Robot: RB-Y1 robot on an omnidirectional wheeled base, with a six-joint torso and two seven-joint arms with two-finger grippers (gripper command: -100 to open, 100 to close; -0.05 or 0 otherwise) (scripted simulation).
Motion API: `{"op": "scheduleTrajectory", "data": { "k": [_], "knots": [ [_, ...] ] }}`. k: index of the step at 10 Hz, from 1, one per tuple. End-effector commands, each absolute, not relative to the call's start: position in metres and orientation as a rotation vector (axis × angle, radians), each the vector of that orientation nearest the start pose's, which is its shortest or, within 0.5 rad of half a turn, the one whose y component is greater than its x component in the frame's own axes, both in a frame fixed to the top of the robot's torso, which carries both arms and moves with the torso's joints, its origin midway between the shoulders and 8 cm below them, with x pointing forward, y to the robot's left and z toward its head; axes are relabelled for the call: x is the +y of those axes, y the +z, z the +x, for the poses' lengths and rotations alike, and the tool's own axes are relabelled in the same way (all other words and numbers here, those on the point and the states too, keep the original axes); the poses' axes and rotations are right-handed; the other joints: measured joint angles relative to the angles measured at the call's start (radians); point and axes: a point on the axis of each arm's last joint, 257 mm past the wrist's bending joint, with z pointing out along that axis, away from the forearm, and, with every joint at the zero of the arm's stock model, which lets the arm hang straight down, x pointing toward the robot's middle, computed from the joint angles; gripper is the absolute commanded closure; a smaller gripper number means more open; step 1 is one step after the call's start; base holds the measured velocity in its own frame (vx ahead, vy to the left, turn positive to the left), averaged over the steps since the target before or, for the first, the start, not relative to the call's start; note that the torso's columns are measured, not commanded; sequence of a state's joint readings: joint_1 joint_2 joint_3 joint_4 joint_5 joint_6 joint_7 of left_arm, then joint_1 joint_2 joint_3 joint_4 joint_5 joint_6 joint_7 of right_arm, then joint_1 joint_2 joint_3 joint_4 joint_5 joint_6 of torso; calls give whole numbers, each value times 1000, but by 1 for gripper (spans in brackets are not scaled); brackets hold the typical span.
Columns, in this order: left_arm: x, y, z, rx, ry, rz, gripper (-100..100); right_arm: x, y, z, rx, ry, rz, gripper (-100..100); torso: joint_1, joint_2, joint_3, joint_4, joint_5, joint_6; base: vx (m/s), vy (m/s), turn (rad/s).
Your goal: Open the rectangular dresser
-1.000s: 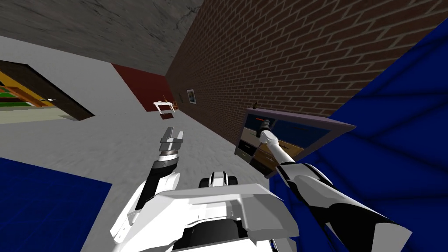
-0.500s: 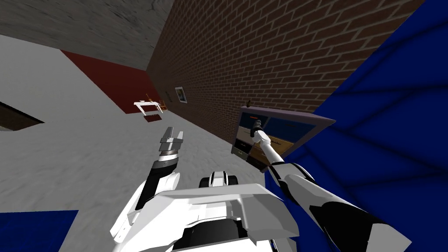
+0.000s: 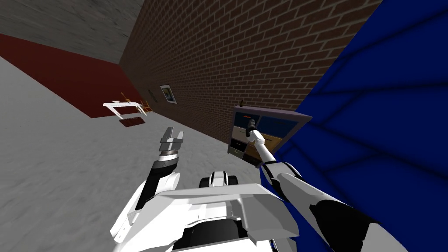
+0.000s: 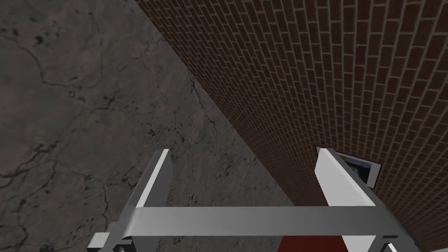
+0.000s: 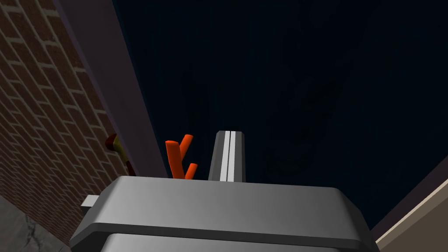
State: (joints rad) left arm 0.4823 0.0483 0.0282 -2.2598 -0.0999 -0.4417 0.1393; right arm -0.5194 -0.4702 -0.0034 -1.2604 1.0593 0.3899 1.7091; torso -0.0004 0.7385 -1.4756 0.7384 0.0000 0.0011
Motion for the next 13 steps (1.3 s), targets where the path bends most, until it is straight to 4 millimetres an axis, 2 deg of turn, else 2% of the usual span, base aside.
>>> {"op": "scheduleTrajectory", "data": {
  "k": [1,2,3,4,5,6,7,8,9,11,12,13],
  "knots": [
    [275,9,360,715,-1327,-668,0,-372,-39,665,1240,-1535,-949,100,0,-1,0,-1,0,-1,65,2,-380],
    [275,9,360,715,-1327,-668,0,-359,-46,666,1246,-1516,-958,100,0,-1,-1,-1,0,-1,58,10,-190],
    [275,9,360,715,-1327,-668,0,-333,-34,669,1197,-1490,-962,100,1,-1,-1,-1,0,-2,73,6,-370],
    [275,9,360,715,-1327,-668,0,-316,-42,670,1205,-1462,-966,100,0,-1,-1,-1,0,0,65,11,-205],
    [275,9,360,715,-1327,-668,0,-316,-42,670,1200,-1474,-978,100,1,-1,-1,0,0,-2,30,5,24],
    [275,9,360,715,-1327,-668,0,-286,-30,672,1150,-1446,-979,100,1,1,1,0,0,-2,50,1,-413],
    [275,9,360,715,-1327,-668,0,-277,-33,672,1150,-1440,-989,100,-1,1,0,0,0,1,52,13,-226],
    [275,9,360,715,-1327,-668,0,-250,-19,672,1096,-1424,-992,100,0,0,0,0,0,-2,62,10,-281],
    [275,9,360,715,-1327,-668,0,-240,-22,672,1101,-1405,-992,100,0,-1,-1,-1,0,-1,56,19,-221],
    [275,9,360,715,-1327,-668,0,-243,-22,673,1100,-1408,-993,100,1,1,0,0,0,-2,19,9,-2],
    [275,9,360,715,-1327,-668,0,-252,-16,675,1150,-1382,-932,-100,0,1,1,0,0,-1,10,55,-42],
    [275,9,360,715,-1327,-668,0,-254,-15,675,1159,-1377,-919,-100,3,1,0,0,0,-1,10,131,-54]
  ]
}}
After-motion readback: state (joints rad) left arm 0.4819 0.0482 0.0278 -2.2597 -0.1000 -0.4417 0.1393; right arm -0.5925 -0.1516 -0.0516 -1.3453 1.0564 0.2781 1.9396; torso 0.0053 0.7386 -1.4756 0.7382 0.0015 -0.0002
